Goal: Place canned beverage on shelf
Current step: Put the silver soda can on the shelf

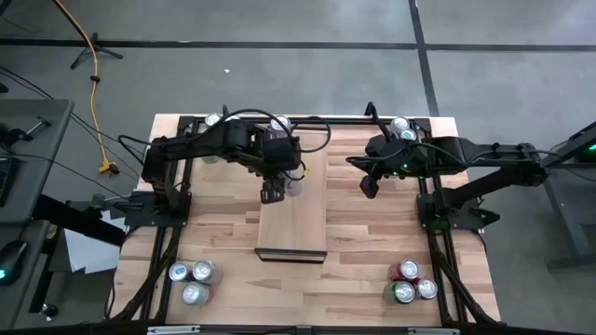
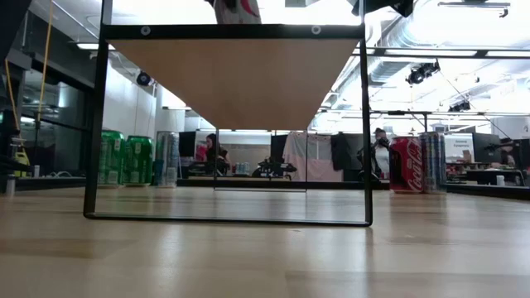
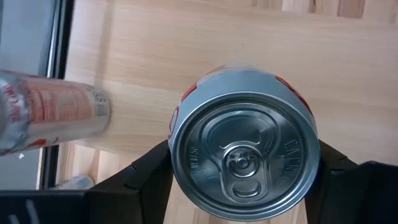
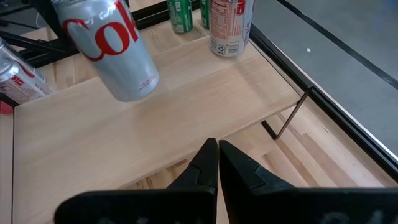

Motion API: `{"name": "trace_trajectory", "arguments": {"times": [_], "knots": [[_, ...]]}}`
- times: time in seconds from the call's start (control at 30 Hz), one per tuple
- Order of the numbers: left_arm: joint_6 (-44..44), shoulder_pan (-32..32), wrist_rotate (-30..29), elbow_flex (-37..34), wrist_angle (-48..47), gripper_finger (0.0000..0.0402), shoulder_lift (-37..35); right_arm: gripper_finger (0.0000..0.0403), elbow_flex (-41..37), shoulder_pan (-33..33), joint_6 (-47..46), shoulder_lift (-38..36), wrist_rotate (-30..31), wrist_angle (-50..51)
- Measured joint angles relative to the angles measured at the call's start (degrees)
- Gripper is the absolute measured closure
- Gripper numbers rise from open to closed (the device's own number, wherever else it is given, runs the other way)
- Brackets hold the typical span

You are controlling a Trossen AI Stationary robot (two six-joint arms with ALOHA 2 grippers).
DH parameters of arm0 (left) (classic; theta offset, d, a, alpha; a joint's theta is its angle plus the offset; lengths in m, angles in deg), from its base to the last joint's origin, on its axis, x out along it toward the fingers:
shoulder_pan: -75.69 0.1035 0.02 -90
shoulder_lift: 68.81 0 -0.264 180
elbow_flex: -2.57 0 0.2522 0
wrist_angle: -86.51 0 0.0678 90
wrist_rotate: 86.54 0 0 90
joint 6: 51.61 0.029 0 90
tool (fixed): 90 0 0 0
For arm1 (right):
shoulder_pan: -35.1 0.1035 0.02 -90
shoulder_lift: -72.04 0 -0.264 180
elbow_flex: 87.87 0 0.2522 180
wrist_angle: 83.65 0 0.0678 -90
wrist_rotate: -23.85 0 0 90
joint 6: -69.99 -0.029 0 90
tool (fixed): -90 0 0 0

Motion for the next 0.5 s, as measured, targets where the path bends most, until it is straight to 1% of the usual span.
{"name": "trace_trajectory", "arguments": {"times": [0.13,0.27,0.5], "knots": [[0.8,0.0,1.3,0.0,0.0,0.0185,0.1,0.0403,0.0,0.0,0.0,0.0,0.0,0.0],[3.0,0.1,3.8,0.0,0.0,0.0184,0.1,0.0403,0.0,0.0,0.0,0.0,0.0,0.0],[5.1,0.1,3.8,-1.1,0.0,0.0182,0.1,0.0403,0.0,0.0,0.1,0.0,0.0,0.0]]}}
